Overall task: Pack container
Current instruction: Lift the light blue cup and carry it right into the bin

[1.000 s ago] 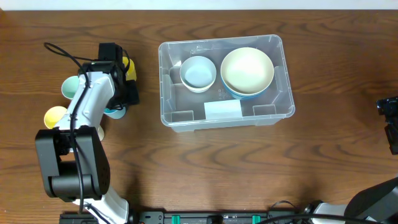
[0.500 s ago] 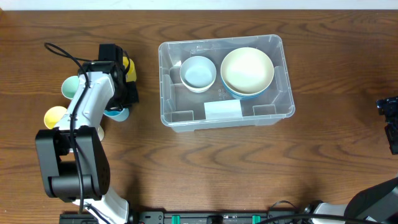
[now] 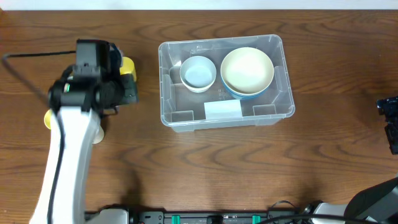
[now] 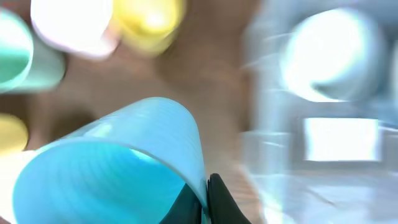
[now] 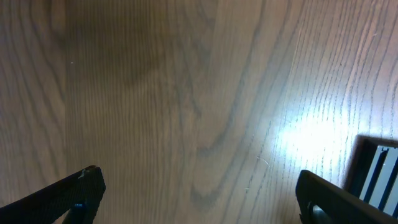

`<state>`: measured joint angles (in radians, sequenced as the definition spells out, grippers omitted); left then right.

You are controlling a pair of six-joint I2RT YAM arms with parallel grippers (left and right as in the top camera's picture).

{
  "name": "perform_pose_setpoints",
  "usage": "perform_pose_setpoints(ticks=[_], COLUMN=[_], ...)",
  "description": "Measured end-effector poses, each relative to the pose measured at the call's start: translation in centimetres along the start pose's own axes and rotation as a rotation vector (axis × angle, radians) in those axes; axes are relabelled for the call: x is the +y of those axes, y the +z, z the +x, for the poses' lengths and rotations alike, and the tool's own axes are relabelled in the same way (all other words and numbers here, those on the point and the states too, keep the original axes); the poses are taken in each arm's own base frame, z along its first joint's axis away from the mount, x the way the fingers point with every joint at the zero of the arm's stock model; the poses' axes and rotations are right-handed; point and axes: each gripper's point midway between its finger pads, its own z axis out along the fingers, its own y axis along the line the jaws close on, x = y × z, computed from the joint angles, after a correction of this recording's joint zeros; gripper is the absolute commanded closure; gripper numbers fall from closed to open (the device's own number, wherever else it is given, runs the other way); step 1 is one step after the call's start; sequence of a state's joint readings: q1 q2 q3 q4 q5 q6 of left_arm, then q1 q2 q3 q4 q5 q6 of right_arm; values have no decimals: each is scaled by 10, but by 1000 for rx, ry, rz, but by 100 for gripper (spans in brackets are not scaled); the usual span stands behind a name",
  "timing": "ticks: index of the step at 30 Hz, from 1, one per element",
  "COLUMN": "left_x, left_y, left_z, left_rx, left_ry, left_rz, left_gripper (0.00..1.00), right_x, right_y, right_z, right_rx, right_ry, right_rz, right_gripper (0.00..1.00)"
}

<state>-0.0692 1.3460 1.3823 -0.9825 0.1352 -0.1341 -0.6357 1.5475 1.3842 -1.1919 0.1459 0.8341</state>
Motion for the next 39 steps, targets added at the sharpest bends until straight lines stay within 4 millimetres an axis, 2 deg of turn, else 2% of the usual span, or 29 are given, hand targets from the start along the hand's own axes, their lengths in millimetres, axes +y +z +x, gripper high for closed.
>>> perform_pose_setpoints(ticks=[4,8,10,13,20,26,35,39], left_x=[-58,-109,-129,-159,-218,-246,-246,-246], left_y=[-46,-58,-54,-37,22,54,102,119], left_z=[-4,-5,-3,7,52,86,113,118], left_rx=[-157,-229,-227,-184,-21,70,191,215], left_ry=[142,257,298,361,496,571,591,592], left_rz=[147,261,297,338,376,386,337,322], left_gripper=[94,94,94,94,94,94,94,94], right_x=[0,0,0,0,0,0,0,0], right_y=[0,0,0,0,0,0,0,0], right_z=[0,0,0,0,0,0,0,0], right_rx=[0,0,0,0,0,0,0,0], right_ry=[0,0,0,0,0,0,0,0], right_rz=[0,0,0,-1,0,0,0,0], right_gripper=[1,1,1,1,1,1,1,1])
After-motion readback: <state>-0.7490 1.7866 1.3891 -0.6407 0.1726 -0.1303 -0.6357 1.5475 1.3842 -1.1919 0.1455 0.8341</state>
